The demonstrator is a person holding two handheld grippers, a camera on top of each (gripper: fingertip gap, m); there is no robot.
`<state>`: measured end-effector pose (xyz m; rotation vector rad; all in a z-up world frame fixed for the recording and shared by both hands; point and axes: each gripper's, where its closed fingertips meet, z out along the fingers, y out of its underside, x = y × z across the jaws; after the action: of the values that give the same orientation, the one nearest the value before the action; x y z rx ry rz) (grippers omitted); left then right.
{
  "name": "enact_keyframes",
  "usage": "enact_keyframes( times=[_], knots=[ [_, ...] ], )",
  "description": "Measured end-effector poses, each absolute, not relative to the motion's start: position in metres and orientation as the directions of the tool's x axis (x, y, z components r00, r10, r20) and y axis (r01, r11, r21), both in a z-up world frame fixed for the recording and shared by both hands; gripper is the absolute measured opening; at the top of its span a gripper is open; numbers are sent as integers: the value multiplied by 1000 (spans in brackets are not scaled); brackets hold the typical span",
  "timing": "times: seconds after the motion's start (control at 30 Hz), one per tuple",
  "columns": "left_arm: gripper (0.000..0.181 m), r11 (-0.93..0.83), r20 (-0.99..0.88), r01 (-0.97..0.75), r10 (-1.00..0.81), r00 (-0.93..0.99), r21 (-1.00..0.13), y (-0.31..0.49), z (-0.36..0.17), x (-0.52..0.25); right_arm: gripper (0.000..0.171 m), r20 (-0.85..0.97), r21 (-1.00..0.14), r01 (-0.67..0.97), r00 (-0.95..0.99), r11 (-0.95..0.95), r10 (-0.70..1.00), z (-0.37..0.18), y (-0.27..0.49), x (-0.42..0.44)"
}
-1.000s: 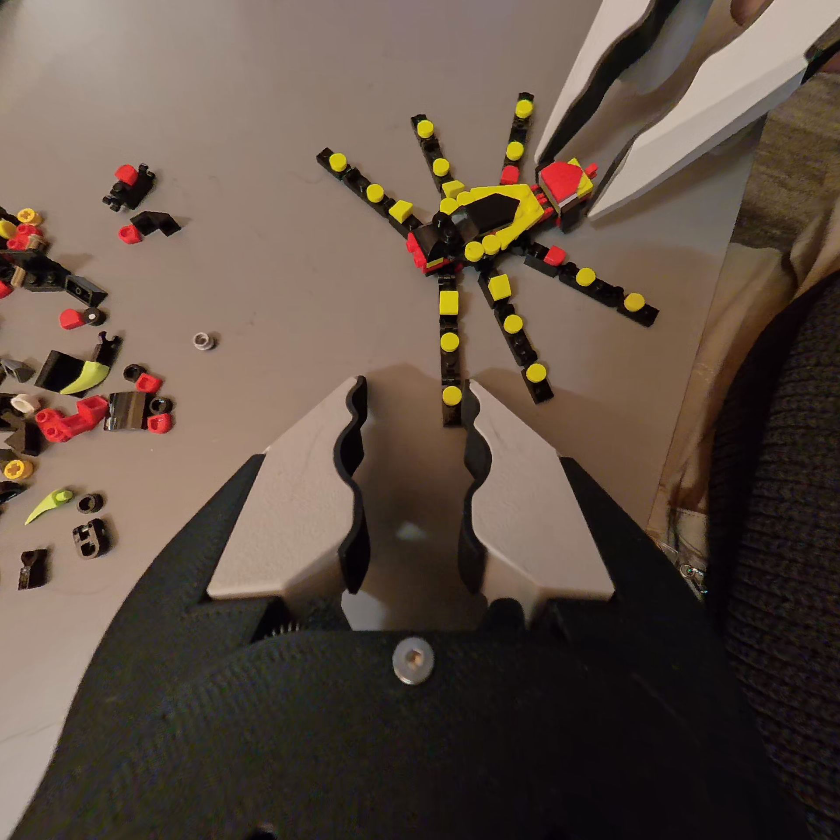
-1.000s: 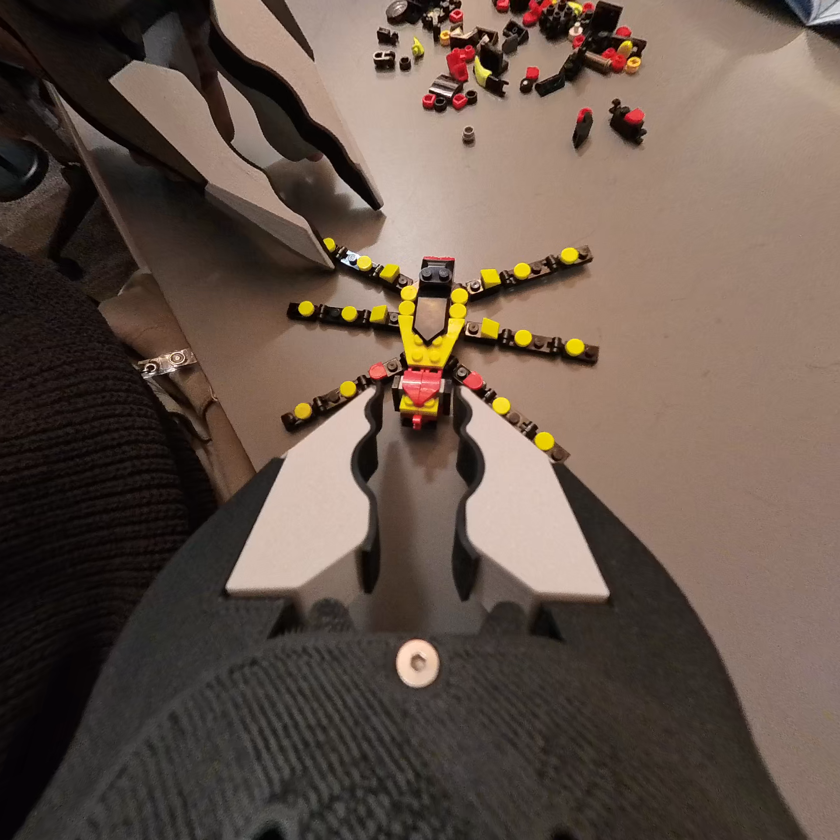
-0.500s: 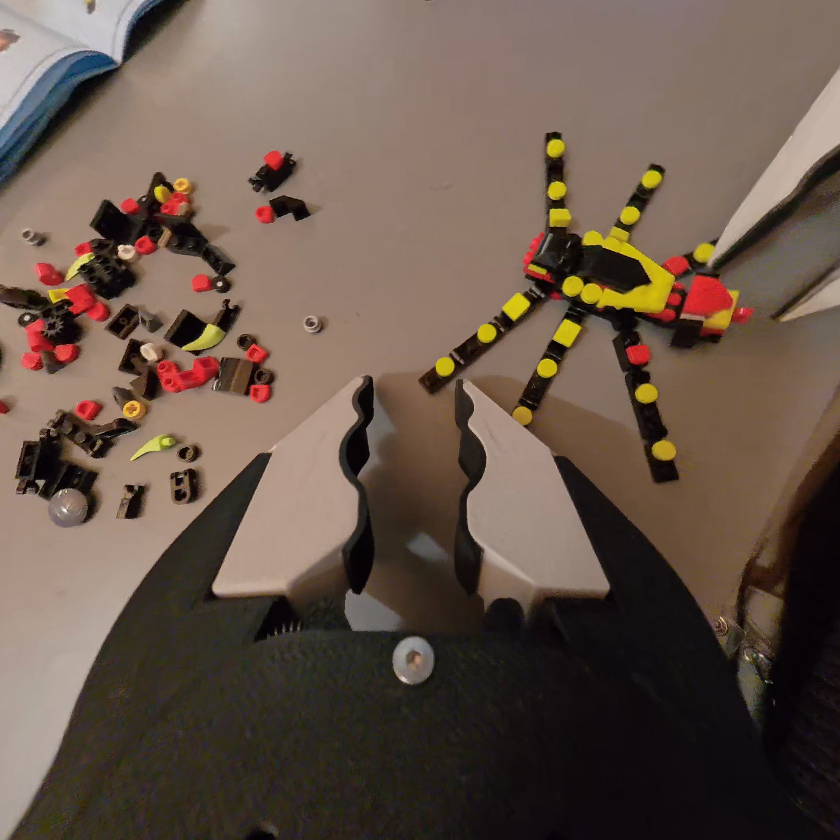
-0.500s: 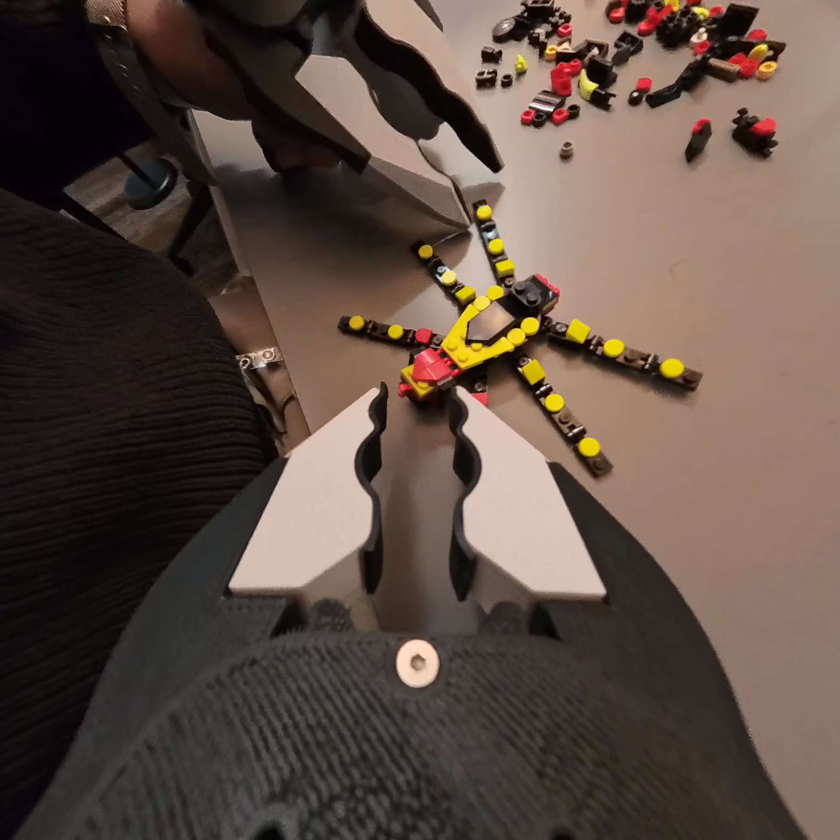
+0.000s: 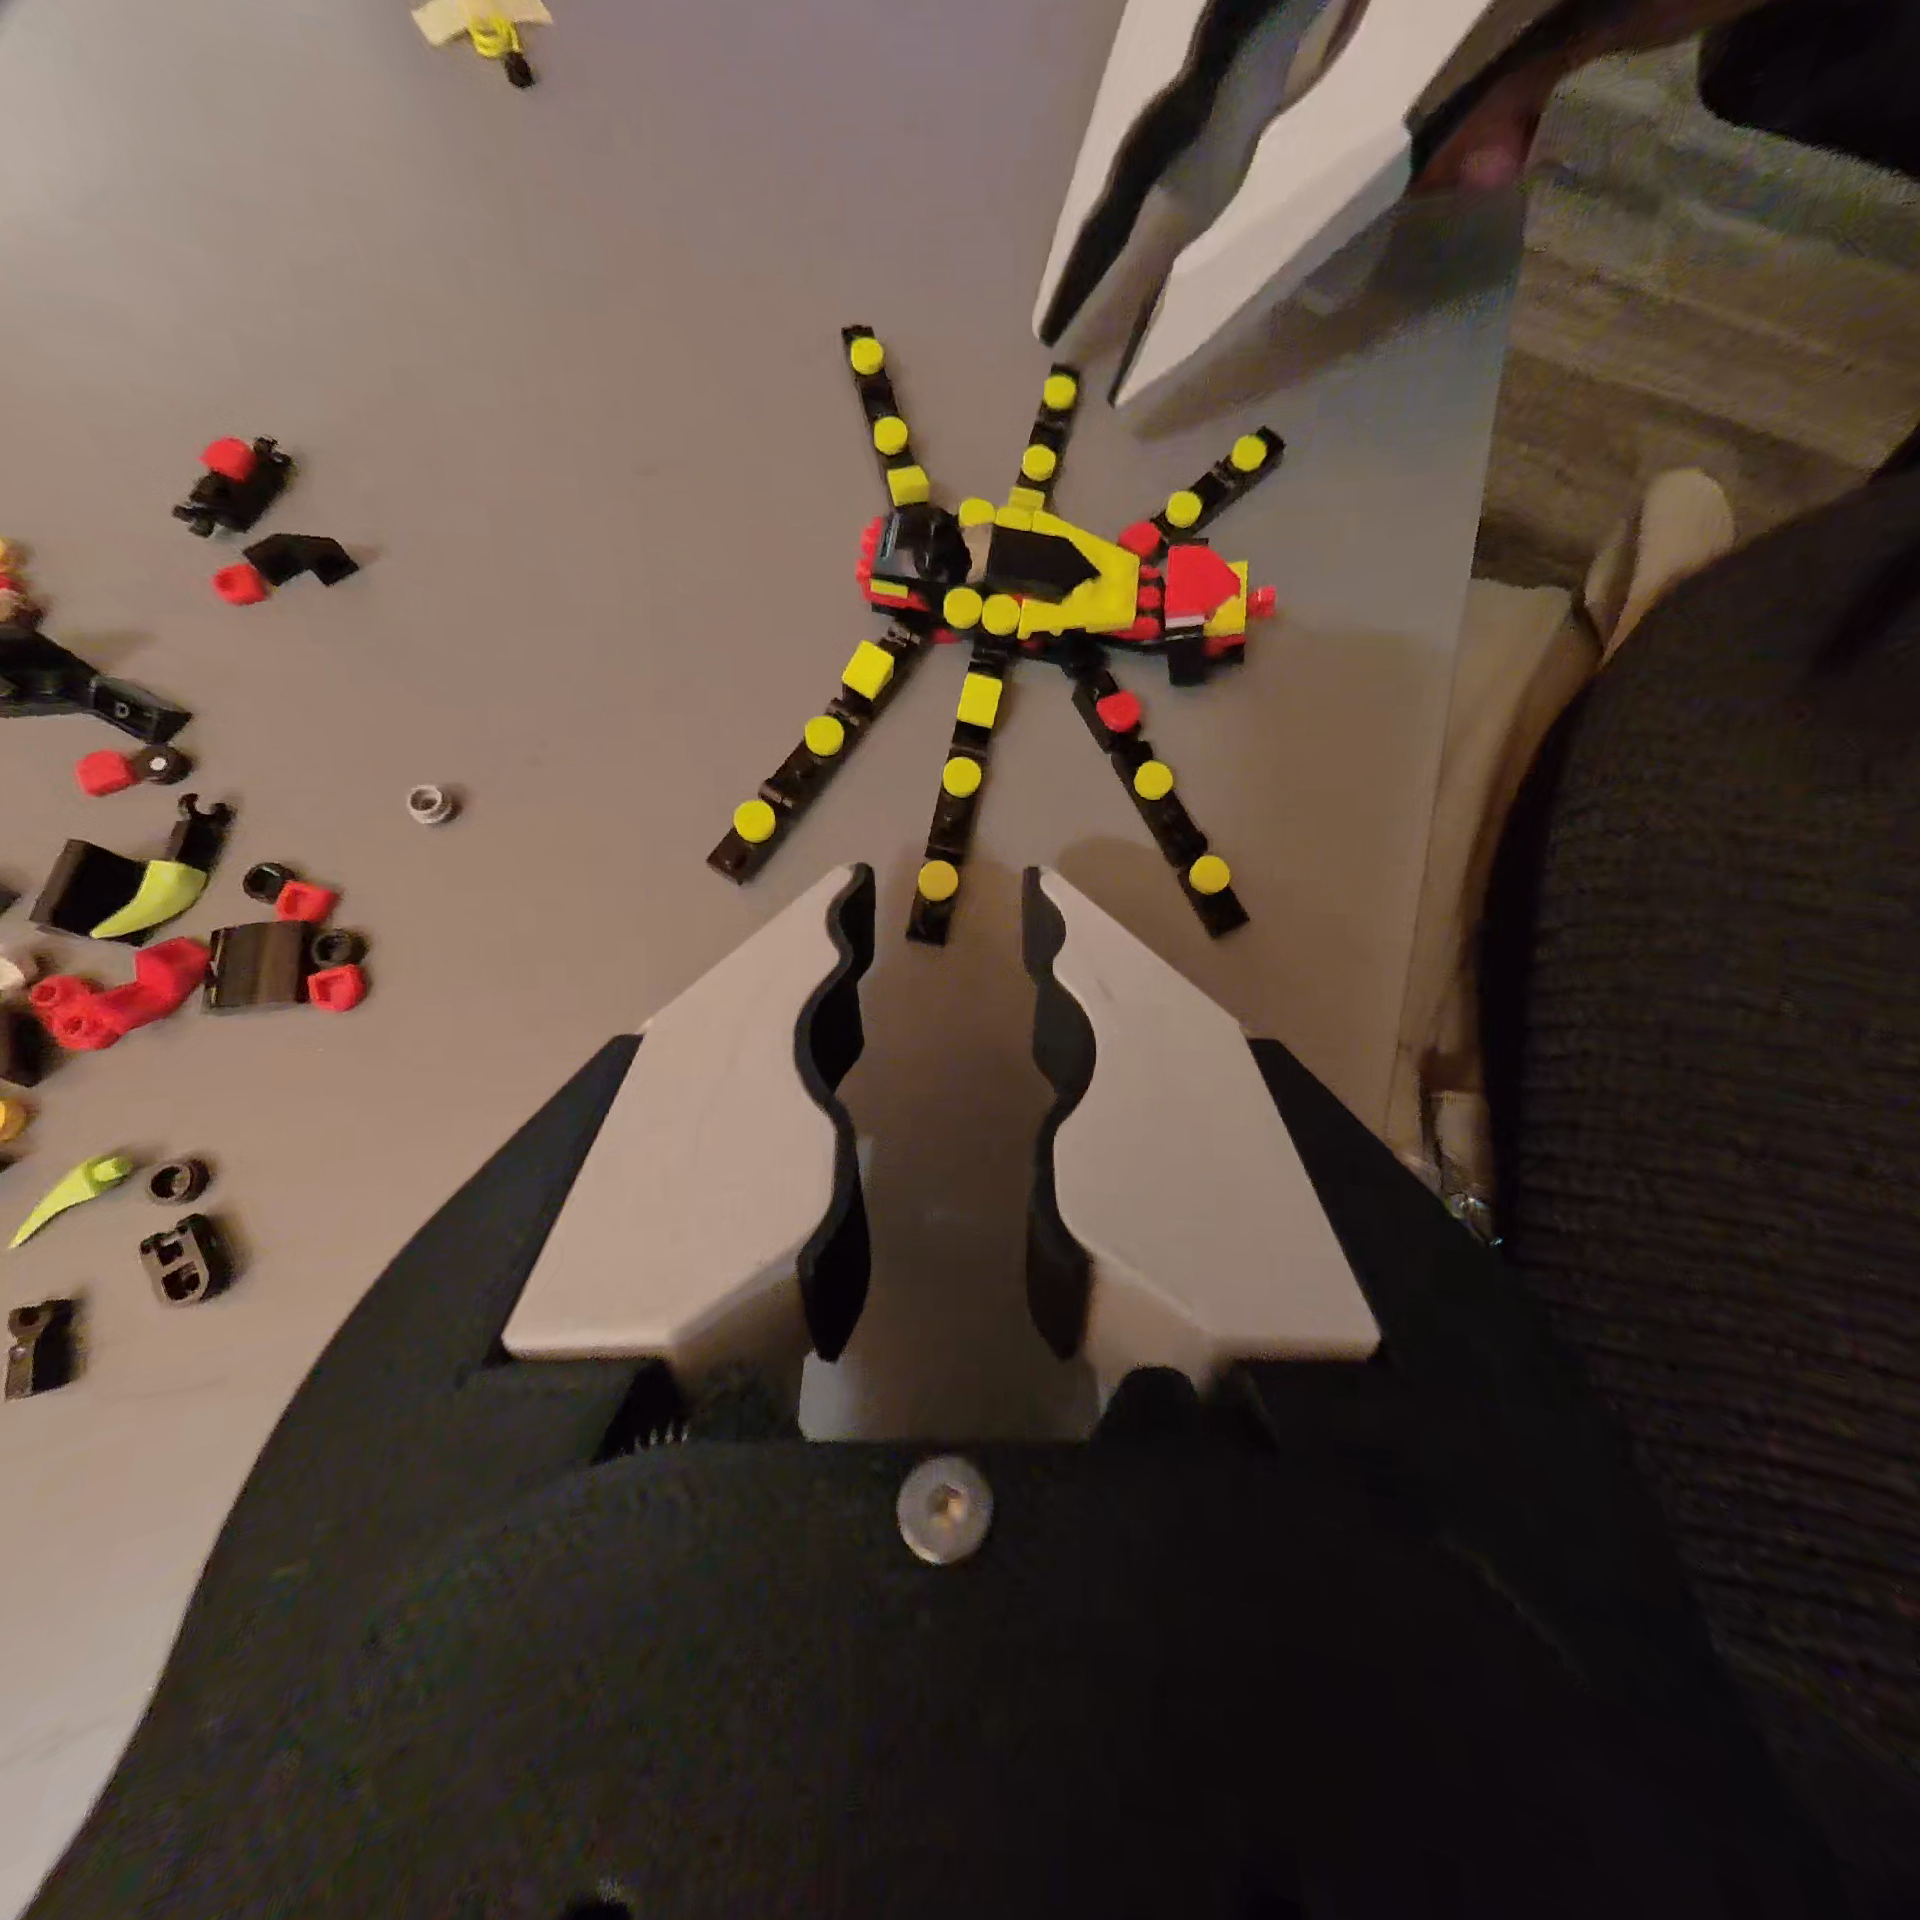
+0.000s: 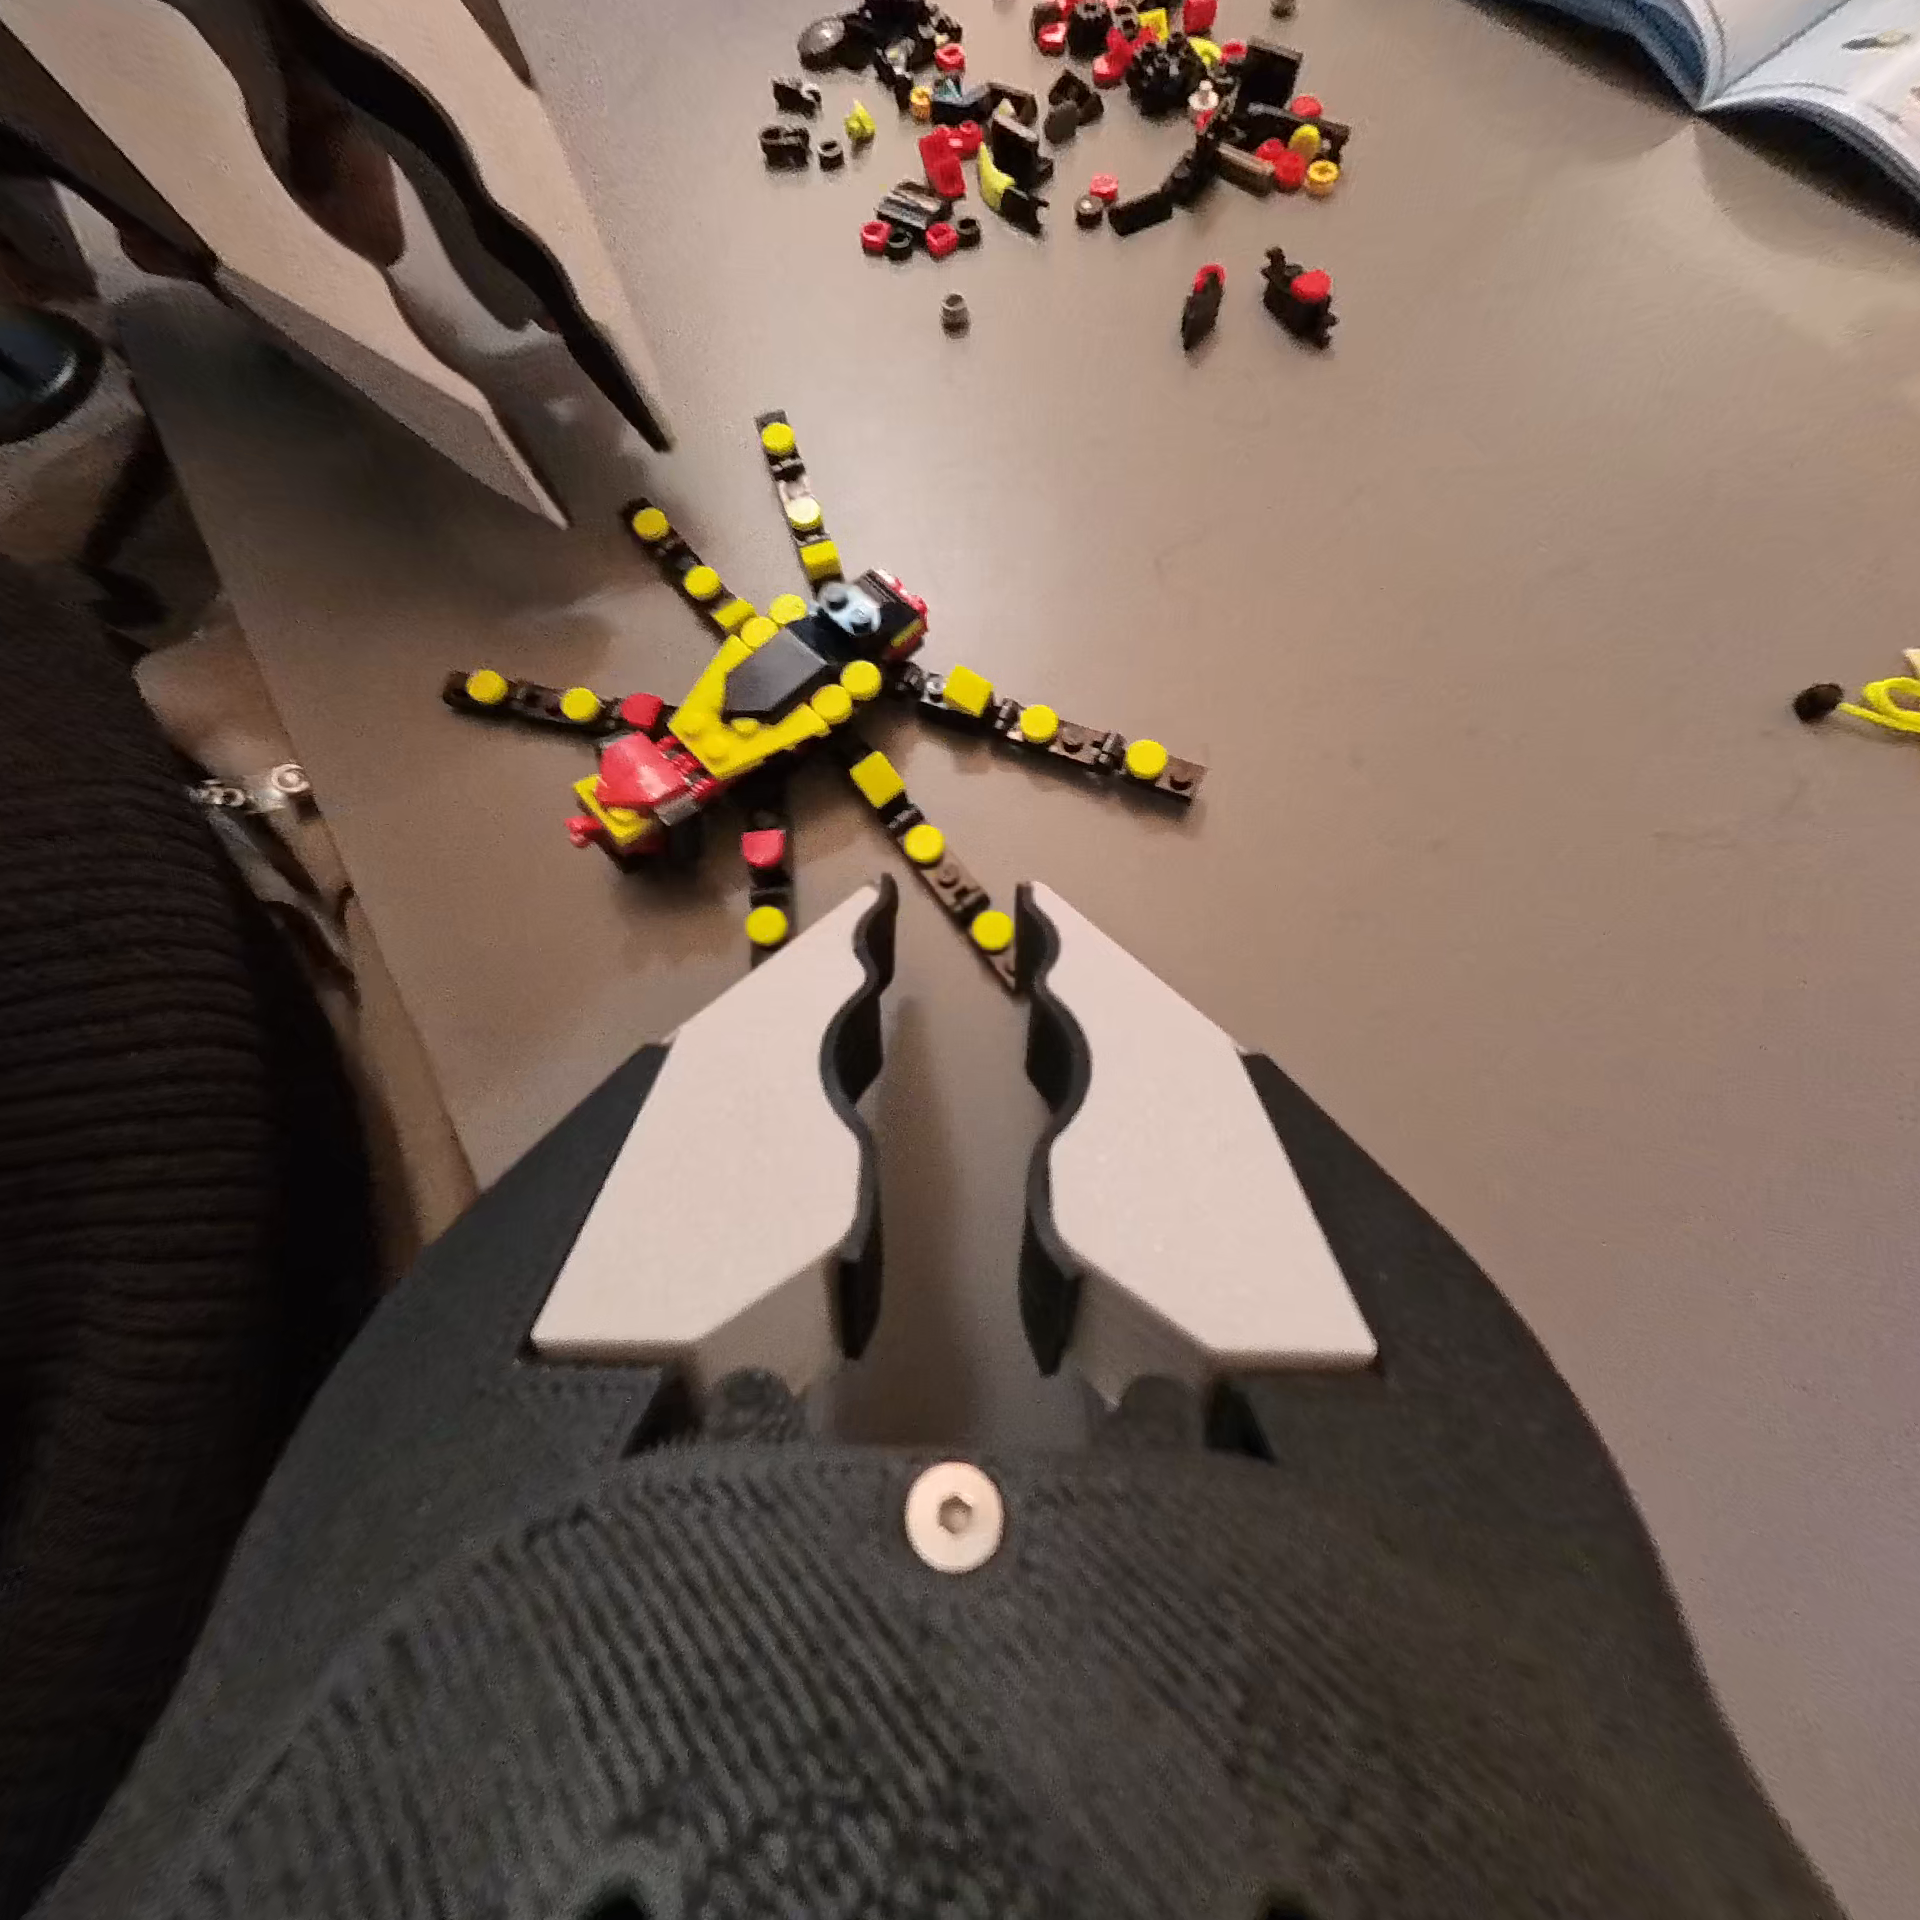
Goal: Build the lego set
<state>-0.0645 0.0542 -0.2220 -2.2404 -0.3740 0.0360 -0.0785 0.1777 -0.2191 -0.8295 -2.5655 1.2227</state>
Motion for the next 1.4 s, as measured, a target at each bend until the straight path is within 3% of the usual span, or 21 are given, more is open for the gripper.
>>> enact_keyframes(
  times=[0.33, 0.7, 1.4],
  knots=[
    [32, -641, 83, 257, 289, 954, -724, 49, -233, -67, 22, -94, -734, 379, -879, 563, 468, -232, 181, -82],
    [30, -635, 40, 303, 394, 918, -711, 44, -237, -85, 11, -164, -722, 374, -910, 582, 382, -232, 174, -60],
    [35, -623, 39, 284, 376, 926, -729, 46, -232, -84, 11, -147, -720, 335, -930, 607, 338, -232, 170, -52]
  ],
)
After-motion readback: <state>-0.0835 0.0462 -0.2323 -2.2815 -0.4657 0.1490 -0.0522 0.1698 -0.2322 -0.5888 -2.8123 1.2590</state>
